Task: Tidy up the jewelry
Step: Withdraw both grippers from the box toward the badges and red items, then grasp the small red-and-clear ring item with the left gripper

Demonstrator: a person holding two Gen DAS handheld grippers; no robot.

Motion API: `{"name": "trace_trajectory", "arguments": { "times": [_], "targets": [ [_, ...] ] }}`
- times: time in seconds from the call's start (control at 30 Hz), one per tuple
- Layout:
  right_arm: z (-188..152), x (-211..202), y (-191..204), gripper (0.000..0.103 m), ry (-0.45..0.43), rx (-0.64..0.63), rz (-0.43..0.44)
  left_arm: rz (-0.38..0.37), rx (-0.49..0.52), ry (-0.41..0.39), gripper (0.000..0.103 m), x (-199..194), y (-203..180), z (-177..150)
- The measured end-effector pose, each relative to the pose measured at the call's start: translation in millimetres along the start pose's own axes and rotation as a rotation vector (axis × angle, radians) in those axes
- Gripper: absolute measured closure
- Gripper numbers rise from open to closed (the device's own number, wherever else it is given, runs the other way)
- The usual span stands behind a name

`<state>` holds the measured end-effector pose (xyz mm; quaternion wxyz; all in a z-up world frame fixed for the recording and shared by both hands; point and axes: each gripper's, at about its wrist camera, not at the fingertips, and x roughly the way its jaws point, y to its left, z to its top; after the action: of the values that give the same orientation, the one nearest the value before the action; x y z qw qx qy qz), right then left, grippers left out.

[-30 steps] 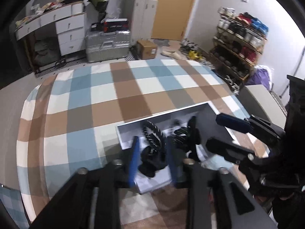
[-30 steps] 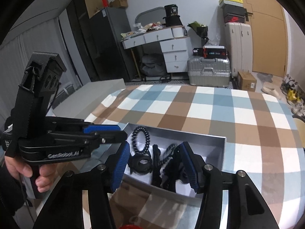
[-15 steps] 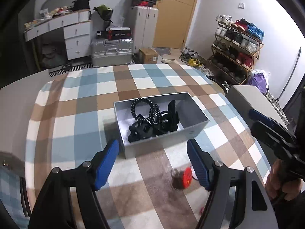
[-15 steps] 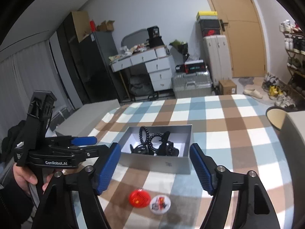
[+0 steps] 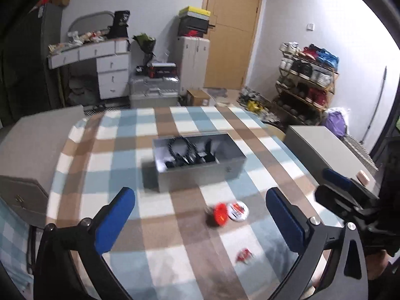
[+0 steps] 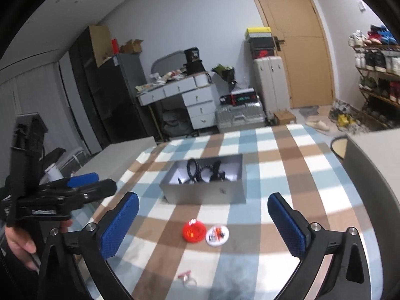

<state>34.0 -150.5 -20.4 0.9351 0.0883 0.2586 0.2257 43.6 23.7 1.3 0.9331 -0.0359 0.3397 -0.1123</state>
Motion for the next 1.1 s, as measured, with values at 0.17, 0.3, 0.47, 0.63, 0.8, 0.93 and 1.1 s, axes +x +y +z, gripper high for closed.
{"name": "trace_trajectory", "arguments": {
  "times": [0.17,0.3,0.47,0.63,0.8,0.93,1.1],
  "targets": [
    [-29,-5,-6,0.000,0.040,0.014,-0.068,-0.015,-0.008,0.075,0.001,14,-3,-27],
    [-57,-12,-20,0.000,0.061,0.048,-0.109,-0.076,-0.001,0.151,0.001,33,-10,-49],
    [-83,-15,-40,0.000,0.109,0.099,-0.156,-0.107,0.049,0.236,0.001,52,-28,-71],
    [-96,-16,-48,0.000,0.130,0.114,-0.177,-0.086,0.093,0.293,0.001,67,-38,-85],
    [-99,-16,-48,0.000,0.132,0.119,-0.184,-0.018,0.136,0.313,0.001,74,-41,-89],
    [-99,-15,-50,0.000,0.139,0.131,-0.178,-0.075,0.109,0.297,0.001,70,-36,-88],
    [-99,-14,-51,0.000,0.142,0.138,-0.176,-0.084,0.150,0.289,0.024,71,-43,-86]
  ]
}}
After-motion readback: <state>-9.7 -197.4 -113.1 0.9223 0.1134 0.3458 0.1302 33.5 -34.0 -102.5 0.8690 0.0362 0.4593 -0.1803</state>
